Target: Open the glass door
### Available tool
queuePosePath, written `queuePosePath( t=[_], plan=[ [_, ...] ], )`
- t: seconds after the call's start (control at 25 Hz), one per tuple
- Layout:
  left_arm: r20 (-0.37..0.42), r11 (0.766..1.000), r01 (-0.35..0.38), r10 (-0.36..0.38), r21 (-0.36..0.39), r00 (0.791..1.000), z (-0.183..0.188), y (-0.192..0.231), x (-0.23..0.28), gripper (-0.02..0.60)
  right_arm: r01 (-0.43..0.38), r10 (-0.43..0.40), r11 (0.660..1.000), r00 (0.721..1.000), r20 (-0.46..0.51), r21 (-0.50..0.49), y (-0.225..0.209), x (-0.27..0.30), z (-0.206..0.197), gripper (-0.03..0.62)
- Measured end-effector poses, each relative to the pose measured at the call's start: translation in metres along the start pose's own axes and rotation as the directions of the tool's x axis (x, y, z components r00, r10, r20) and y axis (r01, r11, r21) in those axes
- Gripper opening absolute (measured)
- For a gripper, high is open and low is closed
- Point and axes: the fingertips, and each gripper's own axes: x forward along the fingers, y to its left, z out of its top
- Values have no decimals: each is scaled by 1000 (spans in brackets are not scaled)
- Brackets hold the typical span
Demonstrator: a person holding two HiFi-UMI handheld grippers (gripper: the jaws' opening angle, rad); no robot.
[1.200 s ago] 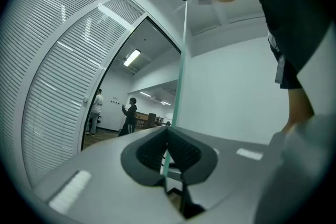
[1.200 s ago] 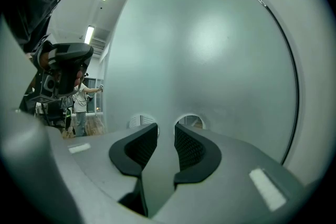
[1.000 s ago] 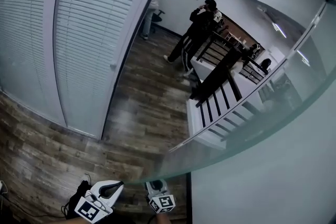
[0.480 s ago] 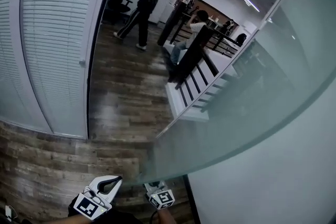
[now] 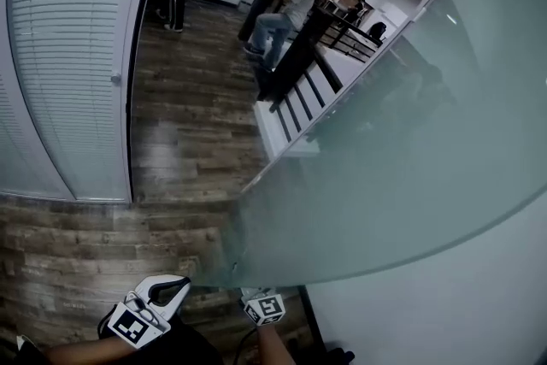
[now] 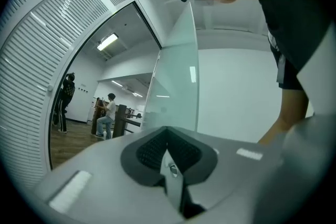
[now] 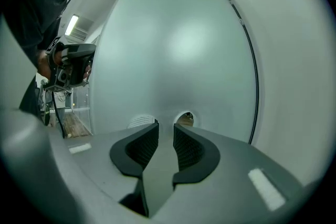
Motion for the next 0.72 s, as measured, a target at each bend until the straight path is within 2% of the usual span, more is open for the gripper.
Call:
queuePosePath(
  t=[0.12,0.24,0.36,0.52,0.64,0.68,0.72],
  plan=[
    [-12,999,14,-15,-40,1000,-1,-12,-8,0,23,-24,999,999,-22,-38,-2,-9,3,78],
    [-47,997,39,-42,-59,998,-2,-27,-17,0,66,-66,998,998,-16,-7,-2,-25,9,70],
    [-76,997,68,-71,-42,995,-10,-35,-23,0,101,-101,994,995,-18,29,-6,-31,8,60],
    [-50,994,108,-109,-23,993,-7,-45,-14,0,134,-133,990,991,-23,39,-15,-31,8,66],
    [-63,990,142,-142,-14,988,-10,-61,1,2,179,-179,980,984,-10,80,-21,-42,4,108],
    [-69,988,154,-155,-16,986,-12,-67,8,14,196,-197,975,980,-2,101,-24,-47,3,120],
    [-75,986,165,-166,-17,983,-14,-73,16,70,211,-213,970,977,7,122,-27,-54,2,124]
  ],
)
